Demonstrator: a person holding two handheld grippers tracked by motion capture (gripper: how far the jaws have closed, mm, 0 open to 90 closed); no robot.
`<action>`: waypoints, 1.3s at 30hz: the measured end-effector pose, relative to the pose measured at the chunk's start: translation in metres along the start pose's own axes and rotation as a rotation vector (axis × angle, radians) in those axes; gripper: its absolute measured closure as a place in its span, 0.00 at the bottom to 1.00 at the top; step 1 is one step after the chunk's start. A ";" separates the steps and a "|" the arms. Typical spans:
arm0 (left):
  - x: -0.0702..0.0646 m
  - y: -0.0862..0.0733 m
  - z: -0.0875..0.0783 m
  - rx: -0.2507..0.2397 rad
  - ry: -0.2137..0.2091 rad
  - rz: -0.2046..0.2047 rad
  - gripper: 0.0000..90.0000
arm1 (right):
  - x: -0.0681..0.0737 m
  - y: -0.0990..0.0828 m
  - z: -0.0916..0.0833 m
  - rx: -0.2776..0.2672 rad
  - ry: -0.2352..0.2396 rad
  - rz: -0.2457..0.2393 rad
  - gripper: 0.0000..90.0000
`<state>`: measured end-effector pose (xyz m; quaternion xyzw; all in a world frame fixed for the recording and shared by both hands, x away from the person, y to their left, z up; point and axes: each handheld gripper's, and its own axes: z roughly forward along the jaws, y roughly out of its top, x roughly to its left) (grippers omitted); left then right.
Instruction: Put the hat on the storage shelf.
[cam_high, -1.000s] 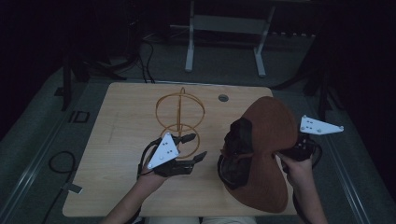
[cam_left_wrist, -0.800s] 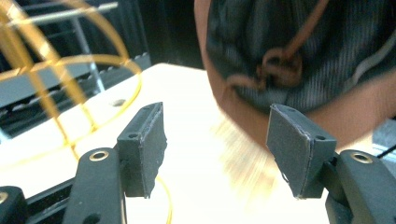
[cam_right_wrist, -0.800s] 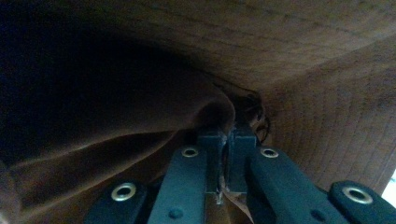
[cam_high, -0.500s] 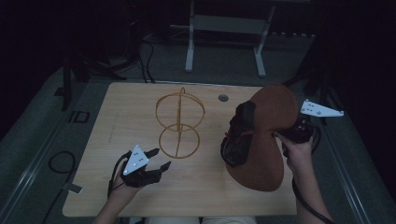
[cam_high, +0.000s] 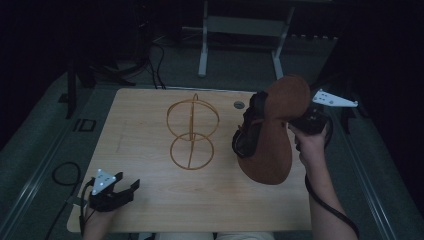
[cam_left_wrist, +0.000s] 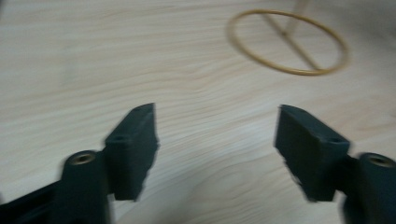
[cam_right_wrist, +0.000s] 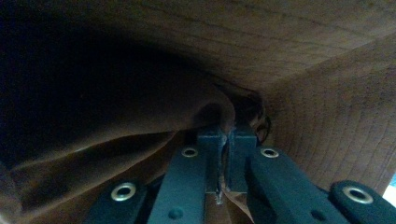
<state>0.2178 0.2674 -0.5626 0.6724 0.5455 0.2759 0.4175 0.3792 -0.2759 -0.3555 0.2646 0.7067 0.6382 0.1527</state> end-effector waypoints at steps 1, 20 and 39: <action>0.005 -0.001 -0.002 0.003 0.029 -0.018 0.29 | -0.001 0.002 0.003 -0.002 -0.001 0.002 0.97; 0.023 -0.016 -0.004 0.035 0.195 -0.071 0.03 | 0.010 0.050 0.075 -0.019 0.005 -0.003 0.96; 0.027 -0.018 -0.007 0.016 0.202 -0.081 0.03 | 0.078 0.045 0.193 0.276 0.153 -0.107 0.93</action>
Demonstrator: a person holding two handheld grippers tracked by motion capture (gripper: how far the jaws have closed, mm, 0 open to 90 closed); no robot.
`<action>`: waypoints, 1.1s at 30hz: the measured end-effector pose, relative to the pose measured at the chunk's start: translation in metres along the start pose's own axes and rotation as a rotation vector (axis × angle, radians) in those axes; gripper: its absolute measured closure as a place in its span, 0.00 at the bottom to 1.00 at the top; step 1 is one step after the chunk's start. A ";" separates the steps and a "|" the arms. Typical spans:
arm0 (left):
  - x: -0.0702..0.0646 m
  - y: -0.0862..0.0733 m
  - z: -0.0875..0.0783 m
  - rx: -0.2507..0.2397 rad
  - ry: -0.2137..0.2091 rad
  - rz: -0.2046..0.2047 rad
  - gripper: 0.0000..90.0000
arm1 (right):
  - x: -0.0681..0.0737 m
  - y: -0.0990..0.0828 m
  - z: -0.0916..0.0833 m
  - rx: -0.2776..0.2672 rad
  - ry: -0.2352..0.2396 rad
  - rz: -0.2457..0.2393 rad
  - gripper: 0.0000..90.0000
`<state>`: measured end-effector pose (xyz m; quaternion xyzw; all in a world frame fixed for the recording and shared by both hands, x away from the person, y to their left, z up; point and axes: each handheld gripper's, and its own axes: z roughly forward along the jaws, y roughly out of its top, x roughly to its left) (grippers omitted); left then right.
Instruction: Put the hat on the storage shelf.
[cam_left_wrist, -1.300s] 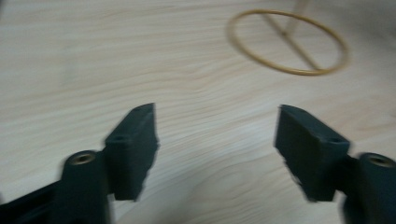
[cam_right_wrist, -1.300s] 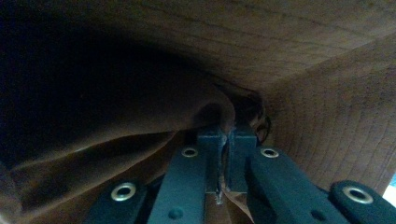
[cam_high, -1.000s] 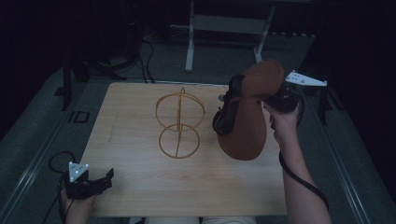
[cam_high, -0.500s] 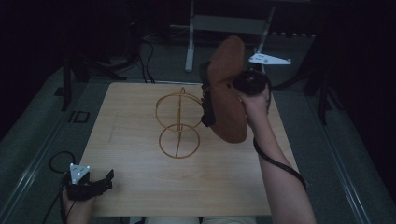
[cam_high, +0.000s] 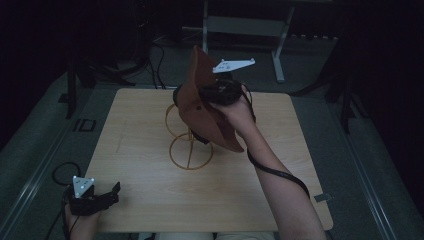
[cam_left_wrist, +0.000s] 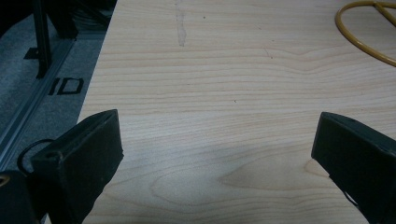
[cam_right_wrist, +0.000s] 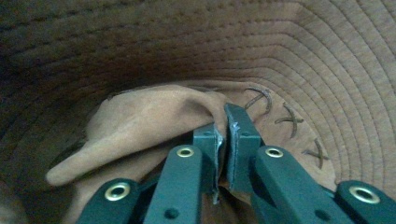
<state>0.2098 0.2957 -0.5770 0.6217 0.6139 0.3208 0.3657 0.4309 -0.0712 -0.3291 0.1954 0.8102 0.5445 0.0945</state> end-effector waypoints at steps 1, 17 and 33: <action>0.000 0.000 0.000 0.001 0.001 0.001 0.03 | 0.001 0.000 0.005 0.020 0.000 0.000 0.92; 0.001 -0.001 0.001 0.002 -0.009 -0.010 0.03 | 0.029 0.002 0.047 0.154 -0.058 -0.139 0.38; 0.000 -0.002 0.001 0.006 -0.016 -0.009 0.03 | 0.050 -0.011 0.081 0.232 -0.131 -0.398 0.14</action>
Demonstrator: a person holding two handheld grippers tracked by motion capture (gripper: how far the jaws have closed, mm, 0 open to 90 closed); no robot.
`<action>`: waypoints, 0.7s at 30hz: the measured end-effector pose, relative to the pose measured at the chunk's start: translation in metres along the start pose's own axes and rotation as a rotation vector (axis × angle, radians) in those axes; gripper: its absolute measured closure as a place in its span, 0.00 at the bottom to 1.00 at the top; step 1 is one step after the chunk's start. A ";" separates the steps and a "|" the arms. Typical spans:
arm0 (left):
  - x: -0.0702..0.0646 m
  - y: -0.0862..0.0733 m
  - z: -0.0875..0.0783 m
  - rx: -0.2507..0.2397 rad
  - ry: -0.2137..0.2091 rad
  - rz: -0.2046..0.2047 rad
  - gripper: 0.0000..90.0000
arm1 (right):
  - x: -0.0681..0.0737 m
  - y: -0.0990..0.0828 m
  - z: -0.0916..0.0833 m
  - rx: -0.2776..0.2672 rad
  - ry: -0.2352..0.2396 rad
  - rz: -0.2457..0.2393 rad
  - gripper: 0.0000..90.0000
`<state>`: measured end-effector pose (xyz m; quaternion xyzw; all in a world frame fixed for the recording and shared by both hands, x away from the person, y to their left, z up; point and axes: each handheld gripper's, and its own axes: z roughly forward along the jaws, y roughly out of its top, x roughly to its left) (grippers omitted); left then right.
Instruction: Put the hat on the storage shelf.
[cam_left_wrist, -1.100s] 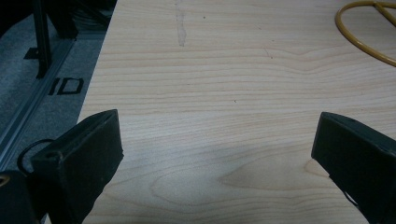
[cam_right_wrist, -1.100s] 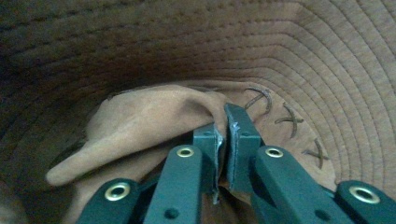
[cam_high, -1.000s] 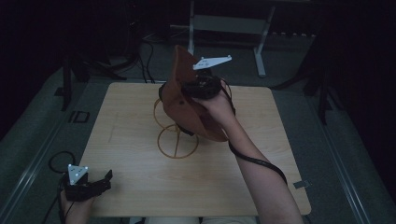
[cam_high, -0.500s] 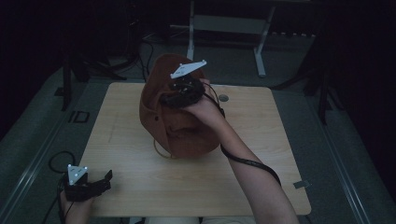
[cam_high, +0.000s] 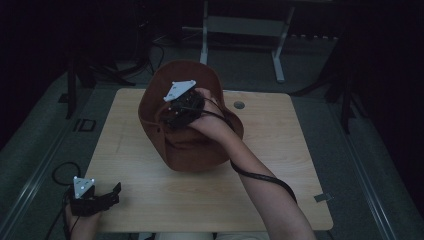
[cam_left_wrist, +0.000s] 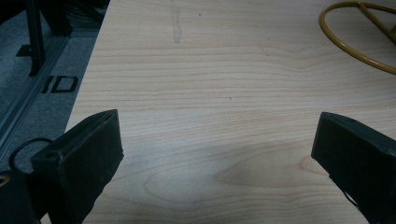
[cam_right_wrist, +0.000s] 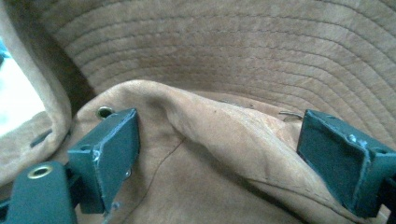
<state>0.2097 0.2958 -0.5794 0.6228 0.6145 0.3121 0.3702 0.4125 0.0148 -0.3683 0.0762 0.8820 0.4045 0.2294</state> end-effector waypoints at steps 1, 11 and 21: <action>0.000 0.000 0.000 0.001 0.000 0.000 0.03 | -0.002 -0.001 -0.002 -0.014 0.017 0.017 0.15; 0.000 0.000 0.001 0.002 0.003 -0.001 0.03 | -0.008 -0.007 -0.025 -0.067 0.067 0.078 0.17; -0.001 0.000 0.001 0.000 0.003 0.000 0.03 | -0.013 -0.017 -0.058 -0.136 0.054 0.105 0.17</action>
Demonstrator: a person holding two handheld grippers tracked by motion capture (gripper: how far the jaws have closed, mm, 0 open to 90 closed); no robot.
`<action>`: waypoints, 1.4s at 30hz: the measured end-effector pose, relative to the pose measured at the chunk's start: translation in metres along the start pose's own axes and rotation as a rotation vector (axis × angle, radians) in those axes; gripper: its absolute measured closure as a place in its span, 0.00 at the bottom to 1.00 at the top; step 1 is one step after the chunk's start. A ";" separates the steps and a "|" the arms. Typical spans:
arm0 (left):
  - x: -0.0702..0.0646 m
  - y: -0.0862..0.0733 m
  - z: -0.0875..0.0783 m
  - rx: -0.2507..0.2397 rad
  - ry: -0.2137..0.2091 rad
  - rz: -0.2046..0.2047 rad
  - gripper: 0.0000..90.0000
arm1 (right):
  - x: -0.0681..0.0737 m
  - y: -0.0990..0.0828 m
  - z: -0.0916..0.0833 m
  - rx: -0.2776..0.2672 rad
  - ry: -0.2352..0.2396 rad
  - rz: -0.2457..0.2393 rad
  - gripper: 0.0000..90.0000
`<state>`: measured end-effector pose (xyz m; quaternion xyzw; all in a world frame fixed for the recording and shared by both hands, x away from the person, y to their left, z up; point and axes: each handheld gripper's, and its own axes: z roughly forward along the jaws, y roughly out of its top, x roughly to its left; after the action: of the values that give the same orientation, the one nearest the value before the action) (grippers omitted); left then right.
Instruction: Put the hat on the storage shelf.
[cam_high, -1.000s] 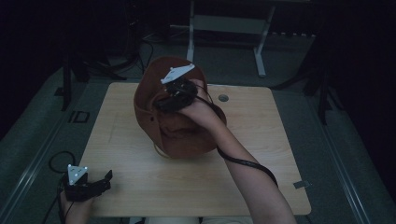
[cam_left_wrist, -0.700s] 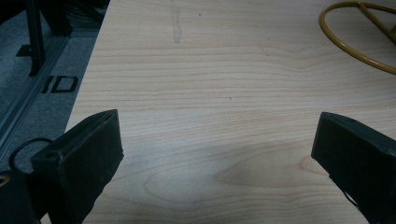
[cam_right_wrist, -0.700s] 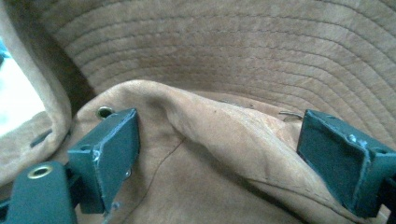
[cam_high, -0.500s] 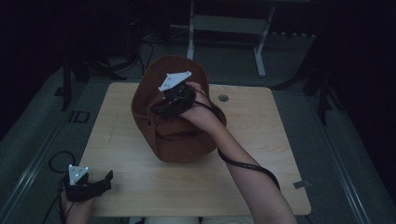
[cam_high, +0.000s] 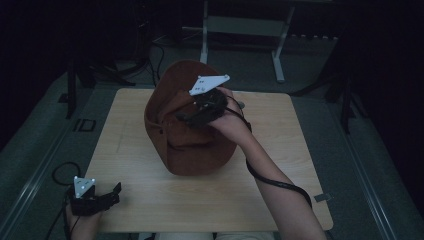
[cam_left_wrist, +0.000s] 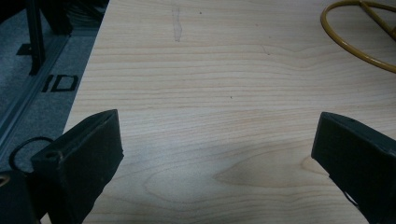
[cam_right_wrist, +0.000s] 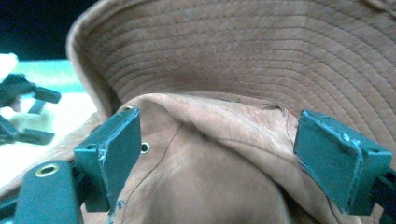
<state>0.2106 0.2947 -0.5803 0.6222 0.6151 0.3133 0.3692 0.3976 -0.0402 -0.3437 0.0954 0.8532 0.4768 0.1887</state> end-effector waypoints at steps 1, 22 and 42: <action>0.000 0.000 0.000 0.000 -0.002 0.000 0.03 | 0.000 -0.002 -0.003 -0.006 0.002 0.009 0.17; -0.005 -0.001 0.001 -0.004 -0.028 0.010 0.03 | -0.016 -0.080 -0.055 -0.029 -0.011 0.144 0.17; -0.006 -0.002 0.002 -0.003 -0.030 0.016 0.03 | 0.001 -0.167 -0.097 -0.006 -0.025 0.231 0.17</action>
<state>0.2109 0.2886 -0.5824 0.6311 0.6041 0.3077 0.3770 0.3598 -0.2038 -0.4398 0.1983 0.8327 0.4967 0.1435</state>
